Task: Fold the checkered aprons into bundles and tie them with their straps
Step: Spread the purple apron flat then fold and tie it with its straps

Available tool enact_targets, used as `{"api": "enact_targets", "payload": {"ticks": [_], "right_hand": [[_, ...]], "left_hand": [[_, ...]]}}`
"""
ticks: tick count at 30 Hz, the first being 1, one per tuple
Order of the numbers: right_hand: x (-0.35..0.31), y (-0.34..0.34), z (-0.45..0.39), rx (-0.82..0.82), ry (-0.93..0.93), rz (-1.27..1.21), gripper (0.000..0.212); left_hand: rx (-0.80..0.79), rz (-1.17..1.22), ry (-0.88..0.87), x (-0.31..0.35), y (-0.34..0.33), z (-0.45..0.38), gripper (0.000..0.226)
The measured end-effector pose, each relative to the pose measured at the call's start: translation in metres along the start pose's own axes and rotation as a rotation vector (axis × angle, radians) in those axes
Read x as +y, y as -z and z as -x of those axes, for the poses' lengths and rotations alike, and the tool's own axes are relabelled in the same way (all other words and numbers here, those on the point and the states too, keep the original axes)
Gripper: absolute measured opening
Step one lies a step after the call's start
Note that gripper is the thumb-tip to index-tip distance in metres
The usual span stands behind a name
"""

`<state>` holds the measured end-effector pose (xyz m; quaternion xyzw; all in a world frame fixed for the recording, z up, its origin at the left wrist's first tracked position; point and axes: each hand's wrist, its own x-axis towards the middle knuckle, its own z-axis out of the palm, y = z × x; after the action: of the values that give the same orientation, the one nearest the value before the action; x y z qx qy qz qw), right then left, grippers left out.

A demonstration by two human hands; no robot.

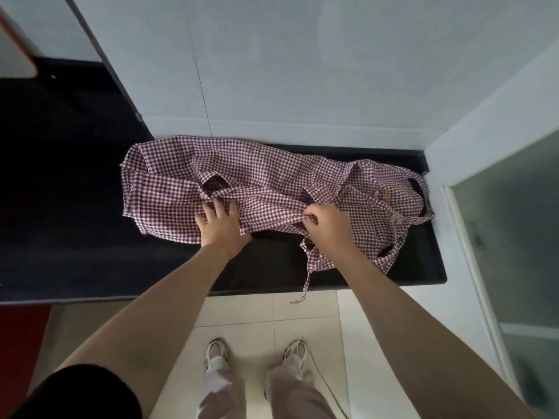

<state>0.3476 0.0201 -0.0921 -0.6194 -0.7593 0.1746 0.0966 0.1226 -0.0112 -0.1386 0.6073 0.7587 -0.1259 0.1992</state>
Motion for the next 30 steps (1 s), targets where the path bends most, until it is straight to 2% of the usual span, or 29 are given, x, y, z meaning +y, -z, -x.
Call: {"api": "enact_targets", "payload": {"ticks": [2,4,7,8,9,10,12,13,14,15,16,19,20,21,23,25,27,30], "right_hand": [[-0.002,0.007,0.002,0.016,-0.013,-0.021,0.017],[-0.006,0.012,0.004,0.032,-0.055,-0.076,0.016],[-0.013,0.019,0.008,0.067,-0.104,-0.161,0.018],[-0.018,0.025,0.010,0.014,-0.097,-0.187,0.018],[-0.021,0.032,0.011,-0.129,-0.095,-0.198,0.017],[-0.025,0.038,0.011,-0.369,-0.084,-0.163,0.018],[-0.038,0.048,0.016,-0.939,-0.091,-0.022,0.030],[-0.042,0.049,0.018,-1.163,-0.133,0.010,0.038],[-0.044,0.047,0.020,-1.272,-0.182,-0.009,0.042],[-0.045,0.042,0.022,-1.252,-0.218,-0.037,0.043],[-0.044,0.034,0.023,-1.116,-0.224,-0.053,0.040],[-0.031,0.008,0.027,-0.455,-0.201,0.023,0.029],[-0.026,0.000,0.030,-0.305,-0.221,0.047,0.025],[-0.019,-0.007,0.034,-0.247,-0.270,0.058,0.033],[-0.006,-0.019,0.043,-0.373,-0.382,0.116,0.075],[0.010,-0.025,0.051,-0.485,-0.422,0.190,0.106],[0.031,-0.031,0.058,-0.506,-0.413,0.230,0.120],[0.054,-0.030,0.060,-0.487,-0.386,0.237,0.126]], "left_hand": [[0.196,0.074,-0.062,0.002,0.004,0.009,0.059],[0.366,0.126,-0.139,-0.001,0.011,0.019,0.041],[0.393,0.156,-0.199,-0.014,0.033,0.036,0.022],[0.316,0.118,-0.204,-0.021,0.043,0.043,0.020],[0.170,0.037,-0.212,-0.026,0.054,0.047,0.022],[-0.033,-0.060,-0.232,-0.032,0.062,0.049,0.028],[-0.567,-0.199,-0.212,-0.046,0.080,0.060,0.044],[-0.839,-0.185,-0.157,-0.049,0.086,0.064,0.051],[-1.005,-0.081,-0.122,-0.052,0.088,0.068,0.049],[-1.023,0.045,-0.118,-0.051,0.088,0.071,0.039],[-0.901,0.154,-0.147,-0.049,0.086,0.071,0.032],[-0.170,0.201,-0.156,-0.033,0.068,0.064,0.028],[-0.012,0.203,-0.135,-0.029,0.058,0.062,0.028],[0.026,0.192,-0.129,-0.024,0.048,0.060,0.036],[-0.129,0.091,-0.132,-0.021,0.028,0.059,0.063],[-0.229,-0.030,-0.077,-0.022,0.012,0.057,0.079],[-0.244,-0.070,0.007,-0.023,0.003,0.054,0.085],[-0.266,0.074,0.189,-0.029,0.002,0.052,0.083]]}}
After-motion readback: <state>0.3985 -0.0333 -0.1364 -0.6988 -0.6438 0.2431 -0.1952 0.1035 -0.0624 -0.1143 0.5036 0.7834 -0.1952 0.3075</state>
